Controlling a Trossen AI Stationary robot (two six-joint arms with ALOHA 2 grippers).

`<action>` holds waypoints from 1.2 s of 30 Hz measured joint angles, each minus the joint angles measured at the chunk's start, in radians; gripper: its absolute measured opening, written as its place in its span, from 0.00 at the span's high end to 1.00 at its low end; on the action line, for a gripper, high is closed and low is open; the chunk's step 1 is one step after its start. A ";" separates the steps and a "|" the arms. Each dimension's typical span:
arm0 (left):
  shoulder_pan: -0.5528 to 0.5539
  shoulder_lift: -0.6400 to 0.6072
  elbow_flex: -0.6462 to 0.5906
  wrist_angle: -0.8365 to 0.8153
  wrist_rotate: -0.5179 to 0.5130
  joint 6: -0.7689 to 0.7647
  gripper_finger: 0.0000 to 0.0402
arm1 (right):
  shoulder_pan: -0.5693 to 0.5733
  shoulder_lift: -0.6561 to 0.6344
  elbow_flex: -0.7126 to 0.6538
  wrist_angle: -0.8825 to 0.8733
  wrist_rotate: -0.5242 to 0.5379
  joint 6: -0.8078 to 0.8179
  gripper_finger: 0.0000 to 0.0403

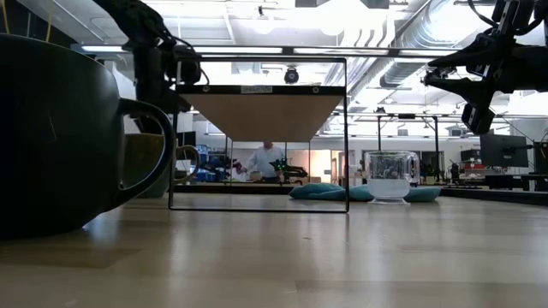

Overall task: Stack small to large cups/mugs on shelf
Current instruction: Put the brown and green mug on the shelf

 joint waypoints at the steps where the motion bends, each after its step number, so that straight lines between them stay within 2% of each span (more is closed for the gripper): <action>1: 0.000 0.000 0.000 0.007 0.001 0.011 0.80 | 0.000 0.000 0.000 0.000 0.000 0.000 0.74; 8: 0.000 0.000 0.000 0.061 0.037 0.075 0.85 | 0.000 0.000 0.000 0.000 0.001 0.011 0.74; 14: 0.000 0.000 0.000 0.061 0.020 0.100 0.86 | 0.000 0.000 0.000 0.000 0.001 0.011 0.74; 26: 0.001 0.000 0.001 0.004 -0.008 -0.032 0.86 | 0.000 0.000 0.000 0.001 0.044 0.008 0.74; 30: 0.001 0.000 0.001 0.005 0.012 -0.032 0.81 | 0.000 0.000 0.000 0.001 0.044 0.008 0.74; 36: 0.000 0.000 0.001 0.007 0.015 0.051 0.65 | 0.000 0.000 0.000 0.001 0.044 0.011 0.74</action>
